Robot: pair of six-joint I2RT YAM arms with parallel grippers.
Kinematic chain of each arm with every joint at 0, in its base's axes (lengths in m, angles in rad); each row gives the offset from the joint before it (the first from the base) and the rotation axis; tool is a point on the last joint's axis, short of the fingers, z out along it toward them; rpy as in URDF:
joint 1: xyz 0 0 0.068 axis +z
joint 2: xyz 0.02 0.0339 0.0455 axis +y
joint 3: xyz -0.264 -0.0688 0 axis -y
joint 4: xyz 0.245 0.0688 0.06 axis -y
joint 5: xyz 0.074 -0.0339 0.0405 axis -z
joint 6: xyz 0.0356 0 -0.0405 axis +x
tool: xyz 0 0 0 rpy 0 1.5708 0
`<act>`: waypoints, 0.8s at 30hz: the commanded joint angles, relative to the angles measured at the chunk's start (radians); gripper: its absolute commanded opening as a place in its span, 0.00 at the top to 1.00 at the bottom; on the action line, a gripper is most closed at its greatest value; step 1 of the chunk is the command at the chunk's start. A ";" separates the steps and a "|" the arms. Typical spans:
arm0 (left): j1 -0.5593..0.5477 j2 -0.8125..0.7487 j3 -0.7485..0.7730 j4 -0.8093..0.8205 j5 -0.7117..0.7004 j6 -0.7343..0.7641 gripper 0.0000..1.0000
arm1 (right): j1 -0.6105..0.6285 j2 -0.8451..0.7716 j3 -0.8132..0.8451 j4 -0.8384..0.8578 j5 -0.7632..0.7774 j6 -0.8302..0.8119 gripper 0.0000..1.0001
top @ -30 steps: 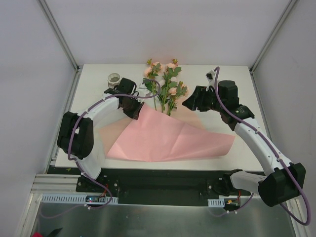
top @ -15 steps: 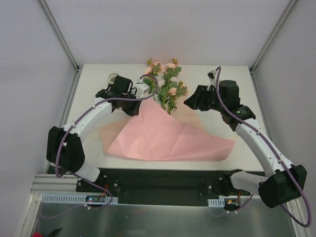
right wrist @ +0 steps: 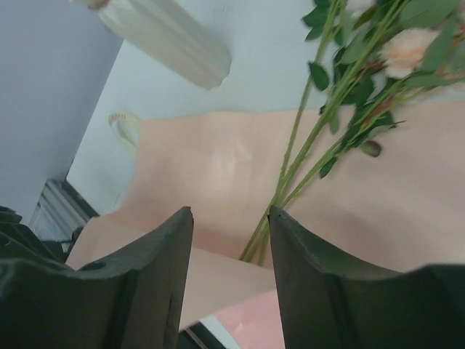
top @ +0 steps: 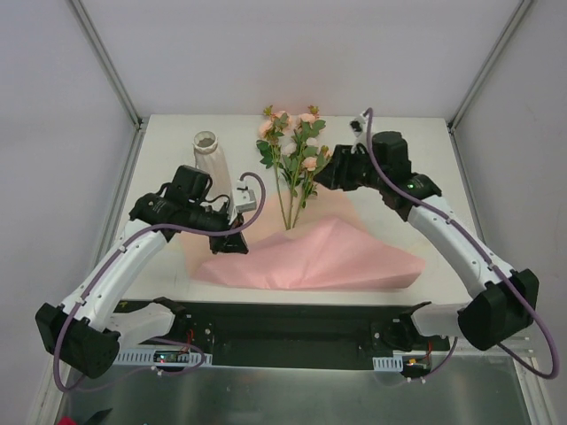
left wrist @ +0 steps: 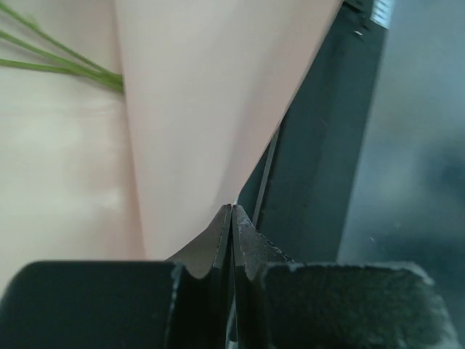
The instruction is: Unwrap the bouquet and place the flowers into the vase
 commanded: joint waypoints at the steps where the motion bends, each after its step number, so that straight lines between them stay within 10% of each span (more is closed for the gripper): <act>1: -0.010 -0.061 0.011 -0.285 0.264 0.237 1.00 | 0.145 0.094 0.041 -0.034 0.029 -0.025 0.51; 12: -0.015 -0.189 0.079 -0.732 0.350 0.608 0.97 | 0.305 0.101 -0.046 -0.149 -0.055 -0.074 0.59; 17: -0.014 -0.180 0.112 -0.726 0.272 0.587 0.05 | 0.447 -0.008 -0.134 -0.234 0.040 -0.036 0.60; 24: -0.014 -0.140 0.336 -0.721 0.157 0.507 0.01 | 0.564 -0.125 -0.252 -0.250 0.171 0.038 0.49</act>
